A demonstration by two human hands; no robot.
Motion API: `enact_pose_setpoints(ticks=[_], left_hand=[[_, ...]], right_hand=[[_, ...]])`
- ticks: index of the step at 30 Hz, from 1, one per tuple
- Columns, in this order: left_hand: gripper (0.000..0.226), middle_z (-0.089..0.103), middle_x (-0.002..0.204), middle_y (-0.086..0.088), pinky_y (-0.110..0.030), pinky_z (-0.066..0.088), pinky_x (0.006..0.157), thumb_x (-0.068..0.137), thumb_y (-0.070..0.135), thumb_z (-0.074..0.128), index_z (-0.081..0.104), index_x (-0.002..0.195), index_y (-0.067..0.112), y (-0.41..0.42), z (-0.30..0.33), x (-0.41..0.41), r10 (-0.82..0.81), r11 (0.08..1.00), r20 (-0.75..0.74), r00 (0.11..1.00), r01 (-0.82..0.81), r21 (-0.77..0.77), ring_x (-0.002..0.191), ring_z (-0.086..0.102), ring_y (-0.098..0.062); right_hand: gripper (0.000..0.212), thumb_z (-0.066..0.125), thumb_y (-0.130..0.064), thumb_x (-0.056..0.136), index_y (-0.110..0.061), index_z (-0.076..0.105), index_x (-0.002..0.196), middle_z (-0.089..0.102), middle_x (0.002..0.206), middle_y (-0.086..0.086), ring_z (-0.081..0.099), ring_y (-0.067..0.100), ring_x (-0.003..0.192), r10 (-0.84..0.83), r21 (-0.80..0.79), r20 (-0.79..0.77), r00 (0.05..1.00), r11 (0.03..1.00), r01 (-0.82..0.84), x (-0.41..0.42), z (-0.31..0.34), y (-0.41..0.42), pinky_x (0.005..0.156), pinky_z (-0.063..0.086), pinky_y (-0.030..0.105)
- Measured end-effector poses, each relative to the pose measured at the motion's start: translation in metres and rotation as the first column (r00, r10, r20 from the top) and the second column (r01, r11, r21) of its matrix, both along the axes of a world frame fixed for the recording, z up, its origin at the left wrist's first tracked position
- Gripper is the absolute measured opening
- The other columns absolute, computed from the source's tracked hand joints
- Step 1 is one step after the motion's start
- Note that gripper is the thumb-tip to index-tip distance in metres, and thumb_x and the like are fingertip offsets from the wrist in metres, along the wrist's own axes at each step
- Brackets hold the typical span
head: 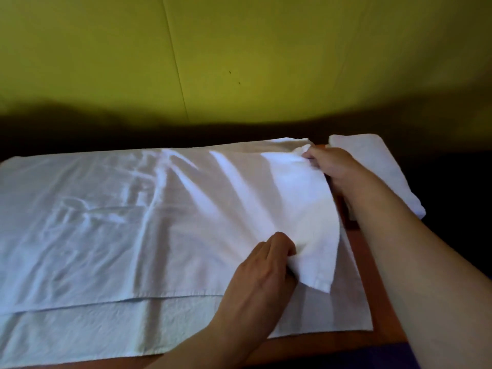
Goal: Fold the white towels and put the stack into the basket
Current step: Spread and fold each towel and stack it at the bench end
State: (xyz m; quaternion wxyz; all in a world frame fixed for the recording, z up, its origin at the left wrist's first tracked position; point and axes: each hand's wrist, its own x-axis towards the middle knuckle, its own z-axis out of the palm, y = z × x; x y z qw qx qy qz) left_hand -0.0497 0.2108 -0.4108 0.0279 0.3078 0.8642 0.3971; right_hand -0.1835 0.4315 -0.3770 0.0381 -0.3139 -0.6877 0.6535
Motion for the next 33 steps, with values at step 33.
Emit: enact_pose_setpoints(ticks=[33], left_hand=[[0.027, 0.071, 0.065, 0.015, -0.017, 0.045, 0.057, 0.102, 0.036, 0.047, 0.061, 0.082, 0.025, -0.373, 0.073, -0.043, 0.686, 0.548, 0.383, 0.619, -0.786, 0.287, 0.059, 0.066, -0.007]], right_hand=[[0.017, 0.064, -0.022, 0.088, -0.027, 0.070, 0.073, 0.067, 0.080, -0.002, 0.067, 0.025, 0.090, 0.202, 0.160, -0.191, 0.961, 0.972, -0.173, -0.156, 0.071, -0.449, 0.086, 0.058, 0.042]])
